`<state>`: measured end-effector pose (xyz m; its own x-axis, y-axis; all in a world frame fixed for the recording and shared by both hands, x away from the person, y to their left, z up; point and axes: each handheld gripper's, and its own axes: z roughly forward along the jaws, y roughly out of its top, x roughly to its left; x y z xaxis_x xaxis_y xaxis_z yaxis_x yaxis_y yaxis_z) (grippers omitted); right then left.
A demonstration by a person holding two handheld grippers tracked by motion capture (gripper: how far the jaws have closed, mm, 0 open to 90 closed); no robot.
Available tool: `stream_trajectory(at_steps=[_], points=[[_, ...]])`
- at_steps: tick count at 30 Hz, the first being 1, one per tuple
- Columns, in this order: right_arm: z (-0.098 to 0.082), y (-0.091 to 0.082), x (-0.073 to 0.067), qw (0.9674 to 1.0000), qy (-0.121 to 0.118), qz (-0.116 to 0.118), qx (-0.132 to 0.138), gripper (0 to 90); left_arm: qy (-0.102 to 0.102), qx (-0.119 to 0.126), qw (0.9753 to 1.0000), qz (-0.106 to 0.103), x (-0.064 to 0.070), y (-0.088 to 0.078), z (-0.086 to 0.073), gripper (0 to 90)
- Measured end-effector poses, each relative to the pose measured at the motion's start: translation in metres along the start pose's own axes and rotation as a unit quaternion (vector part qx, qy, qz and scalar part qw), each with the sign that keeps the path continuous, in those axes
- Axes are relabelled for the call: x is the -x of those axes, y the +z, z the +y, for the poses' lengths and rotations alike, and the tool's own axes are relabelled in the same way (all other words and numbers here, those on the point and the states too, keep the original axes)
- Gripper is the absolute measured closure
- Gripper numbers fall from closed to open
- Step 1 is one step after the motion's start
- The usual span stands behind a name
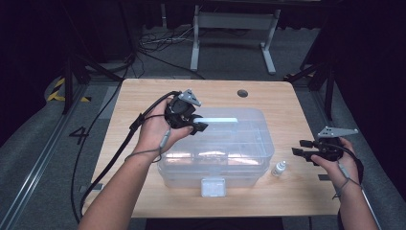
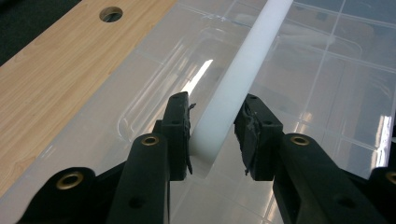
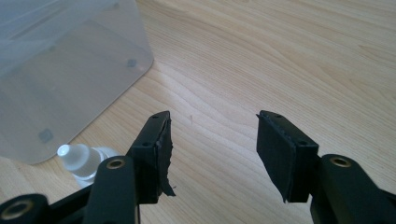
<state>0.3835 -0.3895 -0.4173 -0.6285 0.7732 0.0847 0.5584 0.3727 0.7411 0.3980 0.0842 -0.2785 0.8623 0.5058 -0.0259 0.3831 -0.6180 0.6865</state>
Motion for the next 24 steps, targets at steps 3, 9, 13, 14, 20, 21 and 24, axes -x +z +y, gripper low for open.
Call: stream_trajectory(at_steps=[3, 9, 13, 14, 20, 21, 24], points=[[-0.002, -0.002, 0.000, 1.0000, 0.004, -0.004, 0.003, 45.5, -0.001, -0.001, 1.0000, -0.002, -0.004, -0.001, 0.004, 66.4], [-0.001, -0.011, -0.004, 0.9996, -0.006, -0.014, 0.024, 46.7, -0.014, 0.007, 0.9998, -0.010, -0.016, -0.002, 0.011, 66.2], [0.000, -0.014, -0.007, 0.9997, -0.007, -0.012, 0.021, 46.6, -0.022, 0.008, 0.9997, -0.011, -0.022, -0.002, 0.016, 66.1], [-0.001, -0.013, -0.007, 0.9997, -0.007, -0.013, 0.021, 46.6, -0.024, 0.008, 0.9996, -0.014, -0.024, -0.002, 0.017, 66.1], [0.002, -0.015, -0.011, 0.9996, -0.013, -0.010, 0.021, 46.5, -0.031, 0.002, 0.9992, -0.024, -0.031, -0.001, 0.021, 66.3], [0.003, -0.015, -0.012, 0.9995, -0.017, -0.010, 0.025, 46.5, -0.030, -0.001, 0.9993, -0.021, -0.032, -0.001, 0.023, 66.4], [0.005, -0.018, -0.016, 0.9993, -0.022, -0.011, 0.028, 46.6, -0.027, -0.009, 0.9995, -0.014, -0.034, -0.001, 0.027, 66.5]])
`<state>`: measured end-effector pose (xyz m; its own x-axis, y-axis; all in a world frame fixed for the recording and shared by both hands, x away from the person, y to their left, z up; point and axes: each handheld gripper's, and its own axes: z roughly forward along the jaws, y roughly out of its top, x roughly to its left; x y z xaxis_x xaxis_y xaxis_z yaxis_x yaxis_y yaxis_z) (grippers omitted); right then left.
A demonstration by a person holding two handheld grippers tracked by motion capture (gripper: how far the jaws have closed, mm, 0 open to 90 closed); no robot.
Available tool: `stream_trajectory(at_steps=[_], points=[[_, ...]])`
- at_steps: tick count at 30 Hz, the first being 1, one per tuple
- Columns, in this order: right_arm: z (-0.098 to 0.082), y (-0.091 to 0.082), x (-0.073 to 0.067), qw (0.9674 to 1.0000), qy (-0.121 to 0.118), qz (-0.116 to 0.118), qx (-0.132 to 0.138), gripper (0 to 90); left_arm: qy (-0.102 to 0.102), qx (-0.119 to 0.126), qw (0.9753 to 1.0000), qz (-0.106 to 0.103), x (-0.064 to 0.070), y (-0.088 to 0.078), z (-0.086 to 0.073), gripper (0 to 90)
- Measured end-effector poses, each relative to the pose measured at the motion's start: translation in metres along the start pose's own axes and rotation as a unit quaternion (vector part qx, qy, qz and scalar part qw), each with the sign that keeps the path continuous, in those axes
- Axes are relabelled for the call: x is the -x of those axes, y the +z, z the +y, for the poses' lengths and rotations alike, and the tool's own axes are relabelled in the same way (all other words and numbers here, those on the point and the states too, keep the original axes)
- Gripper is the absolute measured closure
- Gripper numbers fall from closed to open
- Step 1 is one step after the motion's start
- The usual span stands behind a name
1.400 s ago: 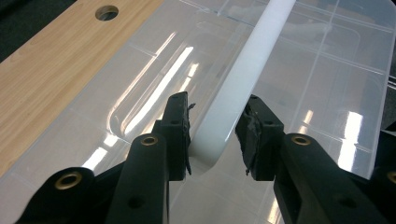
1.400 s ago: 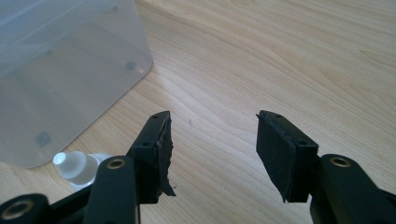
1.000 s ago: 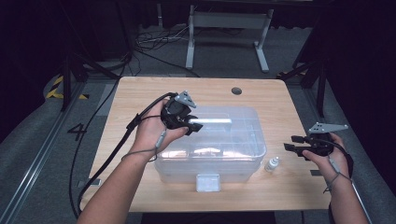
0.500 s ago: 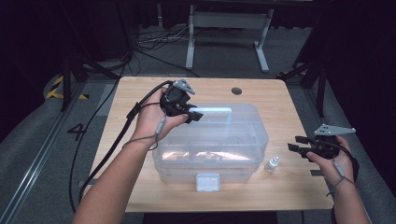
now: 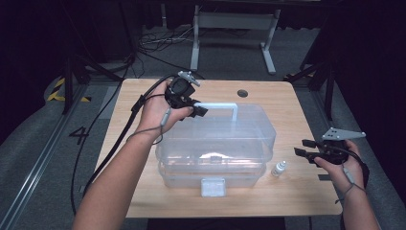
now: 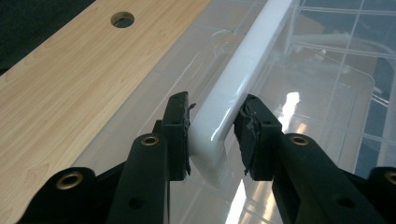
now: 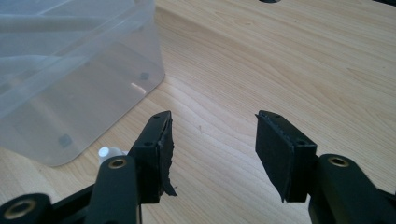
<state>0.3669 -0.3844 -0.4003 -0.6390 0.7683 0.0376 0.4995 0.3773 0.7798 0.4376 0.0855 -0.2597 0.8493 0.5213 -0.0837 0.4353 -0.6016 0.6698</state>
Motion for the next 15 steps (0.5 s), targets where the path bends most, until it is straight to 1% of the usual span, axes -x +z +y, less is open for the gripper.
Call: stream_trajectory(at_steps=[4, 6, 12, 15], points=[[0.003, -0.002, -0.004, 1.0000, -0.001, 0.007, 0.000, 47.6, -0.002, -0.005, 1.0000, -0.004, -0.004, 0.000, 0.004, 66.7], [0.005, -0.005, -0.007, 1.0000, -0.005, 0.006, 0.006, 48.1, -0.004, -0.008, 0.9999, -0.007, -0.007, 0.000, 0.006, 66.9], [0.011, -0.009, -0.015, 0.9997, -0.015, 0.012, 0.013, 49.5, -0.006, -0.018, 0.9998, -0.001, -0.011, 0.001, 0.012, 67.0], [0.014, -0.011, -0.020, 0.9996, -0.018, 0.021, 0.011, 54.9, -0.006, -0.021, 0.9998, 0.001, -0.012, 0.001, 0.013, 67.1]])
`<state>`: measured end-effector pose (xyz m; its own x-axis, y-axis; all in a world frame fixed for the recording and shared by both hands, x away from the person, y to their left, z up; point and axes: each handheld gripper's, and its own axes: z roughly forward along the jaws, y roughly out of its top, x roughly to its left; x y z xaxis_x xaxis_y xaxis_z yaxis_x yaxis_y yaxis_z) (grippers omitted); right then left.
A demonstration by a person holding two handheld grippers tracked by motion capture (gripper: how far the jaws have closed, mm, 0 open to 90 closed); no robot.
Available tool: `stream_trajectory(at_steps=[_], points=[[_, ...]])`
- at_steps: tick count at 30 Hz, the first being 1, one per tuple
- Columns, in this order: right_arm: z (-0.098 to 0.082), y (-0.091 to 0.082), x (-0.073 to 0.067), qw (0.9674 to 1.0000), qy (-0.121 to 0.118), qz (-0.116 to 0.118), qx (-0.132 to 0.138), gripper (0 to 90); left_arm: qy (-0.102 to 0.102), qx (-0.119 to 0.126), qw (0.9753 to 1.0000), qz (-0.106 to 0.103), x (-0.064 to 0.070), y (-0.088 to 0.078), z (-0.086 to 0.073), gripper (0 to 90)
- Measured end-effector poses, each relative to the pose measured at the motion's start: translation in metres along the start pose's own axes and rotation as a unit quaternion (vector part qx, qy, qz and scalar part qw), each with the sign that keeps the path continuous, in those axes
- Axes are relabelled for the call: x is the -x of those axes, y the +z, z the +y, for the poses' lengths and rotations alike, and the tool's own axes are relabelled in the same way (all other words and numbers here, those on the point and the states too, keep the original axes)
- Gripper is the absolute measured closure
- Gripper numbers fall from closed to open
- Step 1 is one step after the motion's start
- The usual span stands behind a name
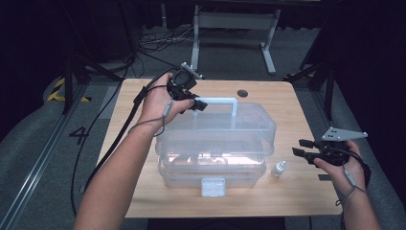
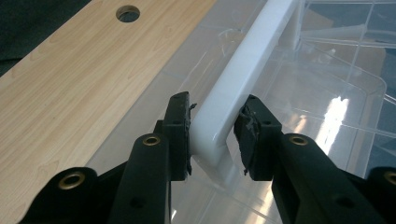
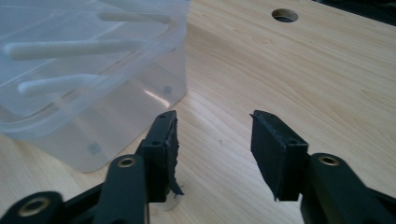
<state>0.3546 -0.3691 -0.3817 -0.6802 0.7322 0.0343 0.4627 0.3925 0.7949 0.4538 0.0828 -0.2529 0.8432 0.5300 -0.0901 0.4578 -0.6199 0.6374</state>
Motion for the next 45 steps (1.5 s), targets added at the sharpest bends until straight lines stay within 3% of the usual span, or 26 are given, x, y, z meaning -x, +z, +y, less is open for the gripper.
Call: stream_trajectory(at_steps=[6, 11, 15, 16, 17, 20, 25, 32, 45], points=[[0.013, -0.009, -0.021, 0.9991, -0.009, 0.039, 0.011, 69.2, -0.001, -0.004, 1.0000, 0.001, -0.003, 0.001, 0.002, 67.4], [0.023, -0.006, -0.042, 0.9947, -0.041, 0.092, 0.018, 87.1, -0.005, -0.009, 0.9999, -0.004, -0.007, 0.002, 0.004, 67.5], [0.029, -0.004, -0.054, 0.9913, -0.056, 0.114, 0.034, 89.6, -0.006, -0.008, 0.9999, -0.009, -0.009, 0.002, 0.004, 67.6], [0.033, -0.004, -0.061, 0.9881, -0.063, 0.131, 0.051, 89.8, -0.006, -0.009, 0.9999, -0.010, -0.009, 0.002, 0.005, 67.6], [0.033, -0.004, -0.061, 0.9881, -0.063, 0.131, 0.051, 89.8, -0.006, -0.009, 0.9999, -0.010, -0.009, 0.002, 0.005, 67.6], [0.035, 0.001, -0.068, 0.9838, -0.066, 0.154, 0.064, 89.9, -0.008, -0.009, 0.9999, -0.012, -0.010, 0.002, 0.005, 67.6], [0.033, 0.013, -0.073, 0.9821, -0.069, 0.161, 0.068, 89.9, -0.008, -0.011, 0.9998, -0.011, -0.010, 0.002, 0.006, 67.7], [0.032, 0.022, -0.073, 0.9806, -0.059, 0.162, 0.094, 90.0, -0.006, -0.012, 0.9998, -0.011, -0.010, 0.002, 0.005, 67.8], [0.032, 0.022, -0.074, 0.9817, -0.057, 0.150, 0.102, 90.0, -0.002, -0.011, 0.9999, -0.005, -0.009, 0.002, 0.005, 67.7]])
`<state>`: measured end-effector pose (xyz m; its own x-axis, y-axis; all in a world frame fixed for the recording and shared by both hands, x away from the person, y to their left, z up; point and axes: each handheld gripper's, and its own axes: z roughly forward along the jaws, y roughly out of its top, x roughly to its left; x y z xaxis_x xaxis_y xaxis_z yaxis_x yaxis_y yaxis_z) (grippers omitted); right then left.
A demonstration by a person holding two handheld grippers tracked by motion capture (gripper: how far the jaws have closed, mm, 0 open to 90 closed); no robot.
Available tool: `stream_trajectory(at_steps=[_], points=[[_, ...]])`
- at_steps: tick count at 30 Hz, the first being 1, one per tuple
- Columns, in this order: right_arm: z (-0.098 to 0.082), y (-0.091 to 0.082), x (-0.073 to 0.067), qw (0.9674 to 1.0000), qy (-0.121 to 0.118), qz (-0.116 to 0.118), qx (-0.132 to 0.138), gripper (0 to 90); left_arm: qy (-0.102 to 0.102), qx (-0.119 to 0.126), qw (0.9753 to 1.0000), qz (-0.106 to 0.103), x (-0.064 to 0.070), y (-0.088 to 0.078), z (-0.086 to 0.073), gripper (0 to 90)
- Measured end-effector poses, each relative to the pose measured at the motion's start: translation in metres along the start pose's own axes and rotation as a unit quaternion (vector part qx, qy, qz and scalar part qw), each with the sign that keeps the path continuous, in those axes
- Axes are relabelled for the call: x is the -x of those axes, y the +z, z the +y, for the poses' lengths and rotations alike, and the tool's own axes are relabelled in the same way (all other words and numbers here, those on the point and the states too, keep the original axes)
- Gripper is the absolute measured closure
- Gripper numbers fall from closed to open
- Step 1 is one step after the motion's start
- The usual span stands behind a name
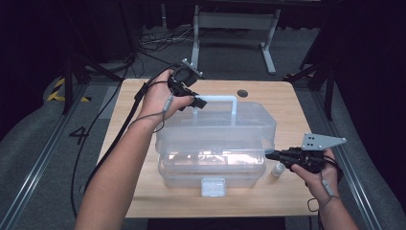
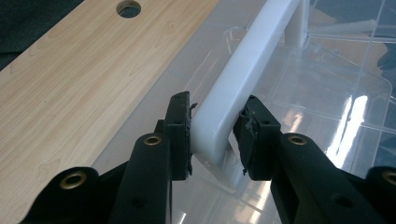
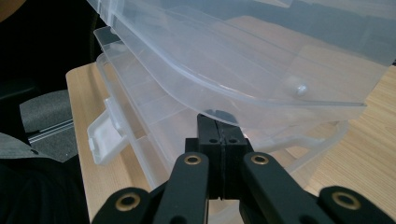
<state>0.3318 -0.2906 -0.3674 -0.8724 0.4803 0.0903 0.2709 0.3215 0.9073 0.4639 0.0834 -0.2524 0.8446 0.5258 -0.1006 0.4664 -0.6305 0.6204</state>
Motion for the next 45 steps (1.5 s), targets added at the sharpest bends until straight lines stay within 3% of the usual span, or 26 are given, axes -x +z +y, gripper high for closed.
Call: stream_trajectory(at_steps=[5, 9, 16, 21, 23, 28, 31, 41, 45], points=[[0.000, 0.000, 0.000, 1.0000, 0.000, -0.003, -0.001, 90.0, 0.005, 0.001, 1.0000, -0.001, 0.001, 0.000, -0.001, 66.9], [-0.001, 0.000, 0.002, 0.9999, -0.001, -0.013, -0.002, 90.0, 0.012, 0.005, 0.9999, 0.002, 0.005, -0.003, -0.001, 59.3], [0.000, 0.001, 0.001, 0.9998, -0.004, -0.018, -0.002, 90.0, 0.015, 0.031, 0.9993, 0.015, 0.009, -0.025, -0.007, 52.1], [0.001, 0.003, 0.003, 0.9998, -0.004, -0.018, -0.001, 90.0, 0.018, 0.040, 0.9988, 0.022, 0.011, -0.040, -0.012, 53.0], [0.001, 0.003, 0.003, 0.9998, -0.004, -0.019, 0.000, 90.0, 0.016, 0.055, 0.9979, 0.032, 0.014, -0.054, -0.019, 52.8], [0.003, 0.004, 0.004, 0.9998, -0.007, -0.021, 0.003, 90.0, 0.007, 0.076, 0.9964, 0.038, 0.016, -0.068, -0.032, 53.9], [0.003, 0.005, 0.004, 0.9998, -0.007, -0.021, 0.003, 90.0, 0.013, 0.072, 0.9958, 0.054, 0.017, -0.076, -0.043, 55.3], [0.004, 0.007, 0.004, 0.9997, -0.007, -0.024, 0.001, 90.0, 0.004, 0.089, 0.9950, 0.044, 0.024, -0.095, -0.070, 56.5], [0.004, 0.007, 0.004, 0.9997, -0.008, -0.024, 0.002, 90.0, -0.002, 0.090, 0.9944, 0.055, 0.025, -0.103, -0.085, 56.7]])
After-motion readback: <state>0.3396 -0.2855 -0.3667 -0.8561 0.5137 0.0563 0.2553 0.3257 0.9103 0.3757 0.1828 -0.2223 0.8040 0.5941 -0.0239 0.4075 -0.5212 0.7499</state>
